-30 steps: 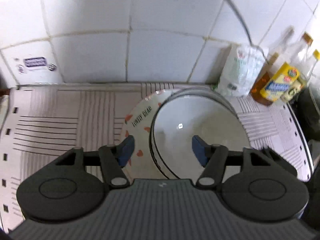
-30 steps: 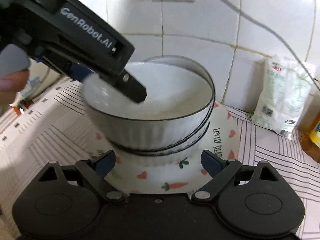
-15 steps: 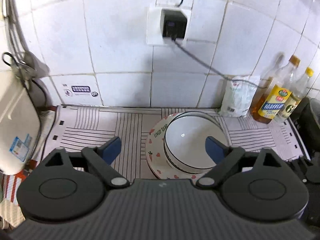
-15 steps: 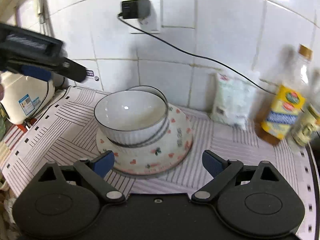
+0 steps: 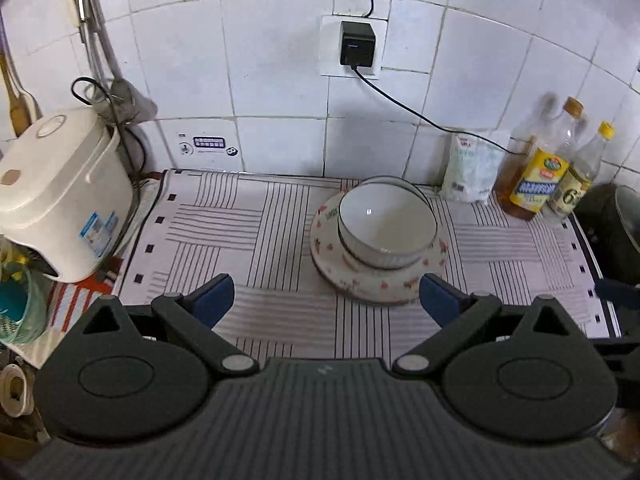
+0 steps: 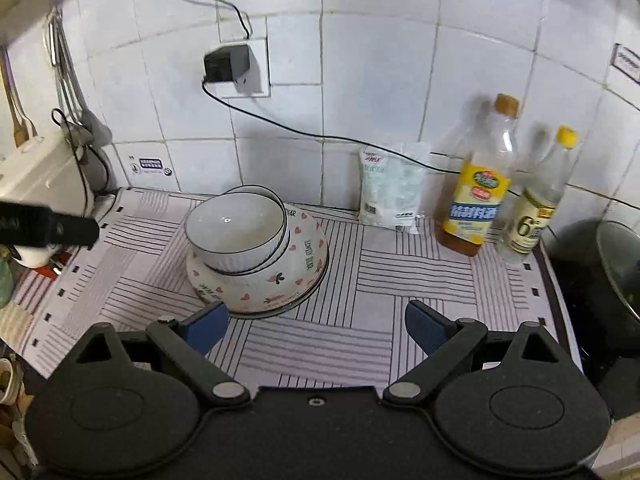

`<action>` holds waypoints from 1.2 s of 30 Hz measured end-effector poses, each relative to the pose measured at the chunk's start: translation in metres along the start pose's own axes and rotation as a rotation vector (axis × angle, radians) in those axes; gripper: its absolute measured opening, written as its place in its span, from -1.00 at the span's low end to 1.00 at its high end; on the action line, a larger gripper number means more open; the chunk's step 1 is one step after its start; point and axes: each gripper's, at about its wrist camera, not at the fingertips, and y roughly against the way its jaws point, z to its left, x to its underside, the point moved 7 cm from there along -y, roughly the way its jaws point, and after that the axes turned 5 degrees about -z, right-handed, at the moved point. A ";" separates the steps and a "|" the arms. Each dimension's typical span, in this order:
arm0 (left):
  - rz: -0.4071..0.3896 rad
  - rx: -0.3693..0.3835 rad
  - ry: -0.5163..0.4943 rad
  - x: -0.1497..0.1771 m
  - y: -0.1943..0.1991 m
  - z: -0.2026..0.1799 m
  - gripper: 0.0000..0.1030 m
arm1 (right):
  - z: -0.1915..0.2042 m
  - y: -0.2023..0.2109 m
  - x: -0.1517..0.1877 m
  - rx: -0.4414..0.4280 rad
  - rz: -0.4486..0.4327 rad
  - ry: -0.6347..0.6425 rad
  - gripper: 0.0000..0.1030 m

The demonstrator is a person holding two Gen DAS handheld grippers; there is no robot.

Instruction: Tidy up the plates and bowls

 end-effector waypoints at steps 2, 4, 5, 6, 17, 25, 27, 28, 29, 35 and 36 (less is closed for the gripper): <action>-0.012 -0.014 -0.029 0.006 0.013 -0.003 0.95 | 0.000 0.017 0.001 0.013 -0.012 0.004 0.88; -0.026 -0.036 -0.076 0.009 0.024 -0.008 0.95 | 0.001 0.030 0.003 0.027 -0.027 0.005 0.88; -0.036 -0.051 -0.099 0.010 0.031 -0.011 0.95 | 0.001 0.037 0.004 0.024 -0.035 0.006 0.88; -0.045 -0.064 -0.114 0.011 0.036 -0.013 0.95 | 0.002 0.043 0.005 0.025 -0.040 0.006 0.88; -0.051 -0.031 -0.101 0.034 0.066 -0.025 0.95 | 0.000 0.081 0.023 0.086 -0.090 0.013 0.88; -0.043 -0.031 -0.081 0.044 0.074 -0.022 0.95 | -0.002 0.098 0.024 0.122 -0.116 0.020 0.89; -0.046 -0.036 -0.082 0.044 0.076 -0.022 0.95 | -0.004 0.099 0.026 0.142 -0.104 0.025 0.89; -0.049 -0.038 -0.085 0.045 0.078 -0.022 0.95 | -0.004 0.098 0.028 0.154 -0.089 0.031 0.89; -0.054 -0.039 -0.087 0.045 0.080 -0.021 0.95 | -0.004 0.098 0.030 0.161 -0.081 0.039 0.89; -0.056 -0.052 -0.101 0.049 0.082 -0.020 0.95 | -0.003 0.102 0.034 0.158 -0.113 0.056 0.89; -0.059 -0.053 -0.104 0.050 0.083 -0.021 0.95 | -0.003 0.104 0.034 0.154 -0.122 0.056 0.89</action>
